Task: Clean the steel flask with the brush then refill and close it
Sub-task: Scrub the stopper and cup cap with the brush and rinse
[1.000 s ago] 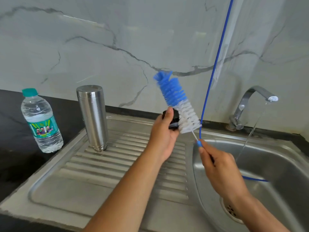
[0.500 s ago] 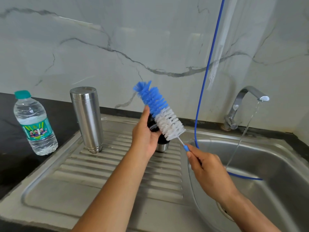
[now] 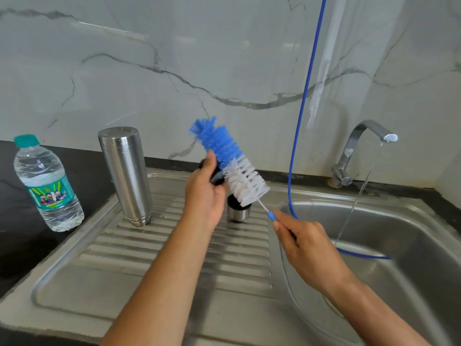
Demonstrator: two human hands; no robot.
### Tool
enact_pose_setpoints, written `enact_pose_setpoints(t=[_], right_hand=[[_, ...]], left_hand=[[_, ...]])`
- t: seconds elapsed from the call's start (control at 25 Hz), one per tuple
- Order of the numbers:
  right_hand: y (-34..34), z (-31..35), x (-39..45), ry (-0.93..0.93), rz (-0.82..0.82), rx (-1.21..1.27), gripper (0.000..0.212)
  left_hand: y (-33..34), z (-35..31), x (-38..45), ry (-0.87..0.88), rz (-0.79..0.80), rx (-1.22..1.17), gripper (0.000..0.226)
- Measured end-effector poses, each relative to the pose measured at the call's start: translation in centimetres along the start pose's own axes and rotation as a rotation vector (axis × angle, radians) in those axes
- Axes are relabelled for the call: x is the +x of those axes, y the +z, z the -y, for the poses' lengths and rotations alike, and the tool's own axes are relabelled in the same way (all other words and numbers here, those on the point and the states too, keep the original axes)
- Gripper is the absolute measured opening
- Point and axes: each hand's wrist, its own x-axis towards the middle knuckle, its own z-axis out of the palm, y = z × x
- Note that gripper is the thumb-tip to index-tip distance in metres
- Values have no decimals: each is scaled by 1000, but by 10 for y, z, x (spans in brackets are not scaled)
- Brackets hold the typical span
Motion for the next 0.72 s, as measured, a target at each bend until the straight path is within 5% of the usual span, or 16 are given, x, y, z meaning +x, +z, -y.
enact_pose_setpoints(t=[0.12, 0.32, 0.48, 0.72], right_hand=[[-5, -4, 1, 80, -116, 21, 30], [0, 0, 0, -23, 29, 49, 28], [-5, -5, 3, 78, -50, 96, 31], [-4, -4, 2, 92, -36, 38, 31]], left_hand=[[10, 22, -20, -125, 93, 190, 32], [-5, -3, 0, -12, 13, -19, 28], [-5, 8, -3, -84, -2, 222, 43], [-8, 3, 1, -100, -7, 12, 28]])
